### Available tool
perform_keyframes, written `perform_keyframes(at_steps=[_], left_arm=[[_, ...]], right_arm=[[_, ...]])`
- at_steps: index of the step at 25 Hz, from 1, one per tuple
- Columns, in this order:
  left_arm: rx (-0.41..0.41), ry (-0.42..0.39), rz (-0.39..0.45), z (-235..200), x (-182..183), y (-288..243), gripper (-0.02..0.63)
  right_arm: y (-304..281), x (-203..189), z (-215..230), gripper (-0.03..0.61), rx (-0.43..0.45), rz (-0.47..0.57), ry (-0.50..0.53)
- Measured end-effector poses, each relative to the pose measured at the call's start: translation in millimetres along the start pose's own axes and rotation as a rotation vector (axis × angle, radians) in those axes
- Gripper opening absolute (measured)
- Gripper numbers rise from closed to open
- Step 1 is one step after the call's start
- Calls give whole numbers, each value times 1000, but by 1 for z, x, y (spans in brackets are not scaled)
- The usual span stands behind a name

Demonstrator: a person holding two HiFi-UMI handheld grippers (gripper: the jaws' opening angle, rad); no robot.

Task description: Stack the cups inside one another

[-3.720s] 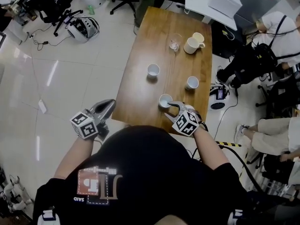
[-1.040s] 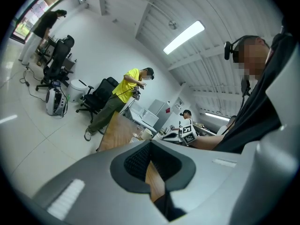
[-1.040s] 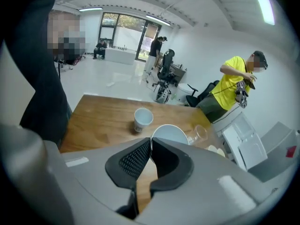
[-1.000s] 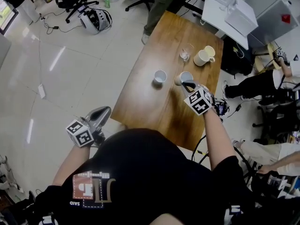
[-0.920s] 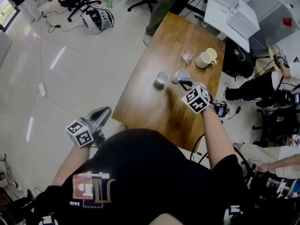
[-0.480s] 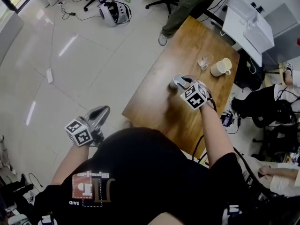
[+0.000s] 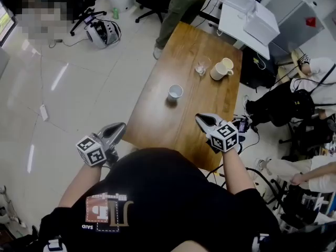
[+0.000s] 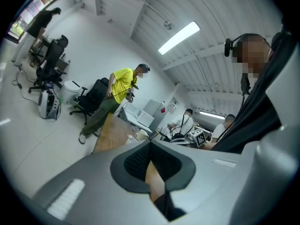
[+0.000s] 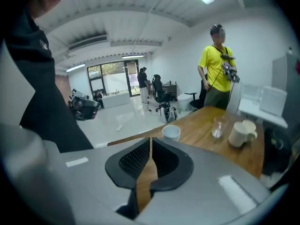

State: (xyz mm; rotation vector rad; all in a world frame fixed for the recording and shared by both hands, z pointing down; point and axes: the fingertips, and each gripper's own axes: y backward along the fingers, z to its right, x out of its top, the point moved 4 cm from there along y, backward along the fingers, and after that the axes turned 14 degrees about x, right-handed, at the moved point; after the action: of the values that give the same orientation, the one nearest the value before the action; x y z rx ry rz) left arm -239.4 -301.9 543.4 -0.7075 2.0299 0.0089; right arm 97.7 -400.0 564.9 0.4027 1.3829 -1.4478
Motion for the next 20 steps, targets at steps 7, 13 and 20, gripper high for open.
perform_keyframes(at_steps=[7,13,20], left_arm=[[-189,-89,-80,84,-18,-70,2],[-247,-131,-127,166,-44,-96,2],[-161,-144,-159,205,-79,-80,2]], right_arm=[[70,-134,-60,14,152,253,-489],[110,-203,-111,14,362,312,-680],[132,-238,-108,14,448,296,-697]])
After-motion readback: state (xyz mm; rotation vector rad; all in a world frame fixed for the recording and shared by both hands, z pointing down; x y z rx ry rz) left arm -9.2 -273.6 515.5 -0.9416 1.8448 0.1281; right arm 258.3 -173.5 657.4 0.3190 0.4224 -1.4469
